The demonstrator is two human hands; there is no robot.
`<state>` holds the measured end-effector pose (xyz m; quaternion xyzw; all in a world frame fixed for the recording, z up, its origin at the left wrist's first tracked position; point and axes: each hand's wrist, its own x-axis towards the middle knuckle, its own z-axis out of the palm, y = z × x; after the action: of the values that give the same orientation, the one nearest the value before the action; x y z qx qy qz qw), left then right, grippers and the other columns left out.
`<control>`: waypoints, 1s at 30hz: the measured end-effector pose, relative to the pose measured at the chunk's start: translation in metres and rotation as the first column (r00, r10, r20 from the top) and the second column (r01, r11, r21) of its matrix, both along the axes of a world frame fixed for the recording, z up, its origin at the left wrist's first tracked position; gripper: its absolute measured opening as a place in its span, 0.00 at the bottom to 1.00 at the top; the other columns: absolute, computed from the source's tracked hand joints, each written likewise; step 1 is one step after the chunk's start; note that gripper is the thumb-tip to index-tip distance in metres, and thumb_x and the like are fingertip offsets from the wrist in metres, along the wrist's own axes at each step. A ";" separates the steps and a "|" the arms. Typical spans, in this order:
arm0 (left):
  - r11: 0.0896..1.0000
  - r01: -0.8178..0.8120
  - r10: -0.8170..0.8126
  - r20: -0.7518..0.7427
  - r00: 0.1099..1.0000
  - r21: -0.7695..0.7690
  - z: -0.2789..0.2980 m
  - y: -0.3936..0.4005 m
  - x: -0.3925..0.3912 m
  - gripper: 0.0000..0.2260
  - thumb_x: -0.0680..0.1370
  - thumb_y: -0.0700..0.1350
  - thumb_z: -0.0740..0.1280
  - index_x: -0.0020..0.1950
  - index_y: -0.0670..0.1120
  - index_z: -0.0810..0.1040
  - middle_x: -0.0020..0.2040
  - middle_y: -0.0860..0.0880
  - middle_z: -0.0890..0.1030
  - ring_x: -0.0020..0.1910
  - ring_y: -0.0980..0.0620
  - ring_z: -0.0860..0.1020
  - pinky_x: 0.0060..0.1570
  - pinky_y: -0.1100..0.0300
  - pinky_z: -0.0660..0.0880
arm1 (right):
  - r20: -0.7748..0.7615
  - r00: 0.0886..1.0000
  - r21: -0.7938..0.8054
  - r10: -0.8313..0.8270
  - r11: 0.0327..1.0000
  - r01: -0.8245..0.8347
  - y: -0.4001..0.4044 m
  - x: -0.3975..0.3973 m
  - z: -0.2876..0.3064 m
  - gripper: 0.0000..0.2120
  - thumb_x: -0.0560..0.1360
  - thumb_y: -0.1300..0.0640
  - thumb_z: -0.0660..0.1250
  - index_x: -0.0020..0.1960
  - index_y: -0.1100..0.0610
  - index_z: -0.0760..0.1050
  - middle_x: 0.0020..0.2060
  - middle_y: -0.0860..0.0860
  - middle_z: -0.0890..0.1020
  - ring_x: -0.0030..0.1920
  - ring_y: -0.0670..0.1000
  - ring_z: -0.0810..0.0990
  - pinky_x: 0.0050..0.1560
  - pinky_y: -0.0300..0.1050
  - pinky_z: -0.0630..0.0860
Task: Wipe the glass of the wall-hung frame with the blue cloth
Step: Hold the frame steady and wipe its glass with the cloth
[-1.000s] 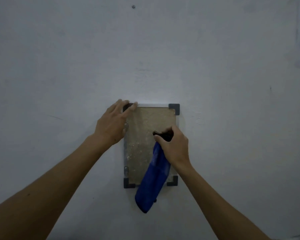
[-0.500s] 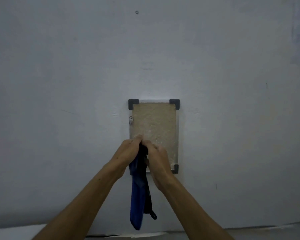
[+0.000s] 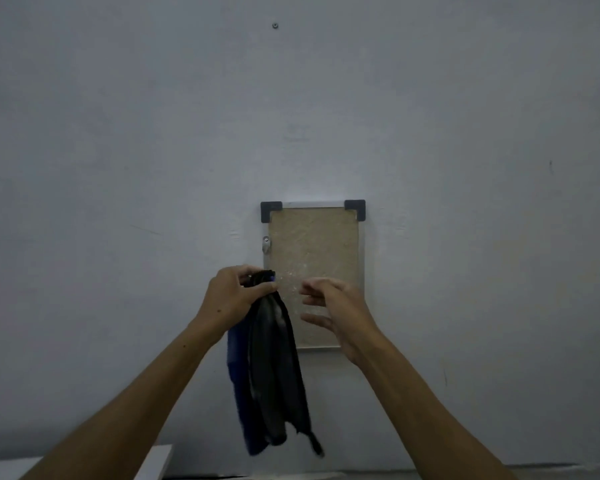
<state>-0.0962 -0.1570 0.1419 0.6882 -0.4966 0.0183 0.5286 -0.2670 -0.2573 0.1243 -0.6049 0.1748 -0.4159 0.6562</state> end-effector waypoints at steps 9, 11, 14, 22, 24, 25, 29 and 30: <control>0.979 -0.059 0.158 0.535 0.830 -0.197 0.016 -0.037 0.024 0.10 0.76 0.45 0.73 0.57 0.46 0.84 0.48 0.47 0.79 0.45 0.53 0.77 0.49 0.63 0.75 | -0.094 0.884 -0.437 -0.458 0.817 0.377 -0.063 -0.010 -0.001 0.07 0.81 0.56 0.66 0.47 0.55 0.81 0.41 0.51 0.83 0.42 0.49 0.82 0.38 0.42 0.83; 0.976 -0.028 0.150 0.576 0.804 -0.216 0.005 -0.039 0.023 0.10 0.77 0.44 0.72 0.57 0.45 0.84 0.49 0.47 0.80 0.45 0.52 0.79 0.50 0.58 0.78 | -0.030 0.788 -0.590 -0.615 0.647 0.483 -0.075 -0.008 0.003 0.04 0.80 0.56 0.66 0.49 0.54 0.79 0.43 0.50 0.82 0.43 0.48 0.81 0.42 0.41 0.80; 0.978 0.025 0.115 0.632 0.766 -0.209 -0.021 -0.037 0.021 0.12 0.76 0.41 0.73 0.59 0.43 0.84 0.50 0.48 0.82 0.45 0.52 0.81 0.50 0.56 0.81 | 0.065 0.675 -0.691 -0.735 0.455 0.562 -0.086 -0.004 0.011 0.05 0.79 0.57 0.67 0.54 0.55 0.75 0.49 0.52 0.79 0.46 0.50 0.79 0.46 0.45 0.80; 0.982 0.018 0.113 0.655 0.747 -0.189 0.005 -0.033 0.033 0.09 0.75 0.42 0.74 0.54 0.47 0.86 0.48 0.50 0.83 0.43 0.54 0.80 0.48 0.59 0.80 | 0.101 0.683 -0.661 -0.723 0.465 0.590 -0.106 -0.003 0.016 0.07 0.81 0.56 0.66 0.55 0.57 0.69 0.44 0.52 0.79 0.42 0.50 0.79 0.39 0.42 0.77; 0.968 0.015 0.146 0.612 0.777 -0.249 0.008 -0.032 0.037 0.09 0.75 0.42 0.74 0.55 0.47 0.86 0.48 0.50 0.83 0.43 0.55 0.80 0.48 0.62 0.79 | 0.079 0.697 -0.662 -0.713 0.485 0.571 -0.112 -0.007 0.017 0.07 0.80 0.56 0.67 0.54 0.58 0.71 0.42 0.51 0.79 0.40 0.49 0.78 0.40 0.41 0.77; 0.974 0.025 0.124 0.622 0.773 -0.226 0.004 -0.032 0.038 0.09 0.75 0.42 0.74 0.55 0.47 0.86 0.48 0.50 0.83 0.43 0.56 0.80 0.49 0.62 0.79 | 0.060 0.705 -0.666 -0.706 0.498 0.556 -0.114 -0.008 0.018 0.07 0.80 0.56 0.67 0.53 0.59 0.72 0.42 0.50 0.79 0.39 0.48 0.78 0.40 0.38 0.77; 0.996 0.083 -0.076 0.746 0.661 0.028 -0.018 -0.028 0.033 0.09 0.76 0.43 0.73 0.56 0.46 0.85 0.52 0.50 0.83 0.46 0.56 0.81 0.52 0.62 0.80 | -0.028 0.727 -0.675 -0.686 0.550 0.492 -0.123 -0.016 0.027 0.09 0.78 0.53 0.70 0.47 0.60 0.77 0.39 0.53 0.82 0.38 0.50 0.81 0.39 0.41 0.78; 0.995 0.089 -0.087 0.762 0.641 0.038 -0.017 -0.028 0.034 0.09 0.76 0.43 0.72 0.56 0.46 0.84 0.52 0.49 0.83 0.46 0.56 0.82 0.52 0.62 0.80 | -0.071 0.731 -0.686 -0.678 0.565 0.458 -0.125 -0.020 0.032 0.10 0.78 0.52 0.71 0.46 0.60 0.78 0.38 0.53 0.83 0.38 0.51 0.82 0.41 0.45 0.79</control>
<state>-0.0625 -0.1853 0.1251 0.5908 -0.7057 0.2811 0.2718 -0.2866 -0.3826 0.1565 -0.7556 0.3201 -0.5337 0.2042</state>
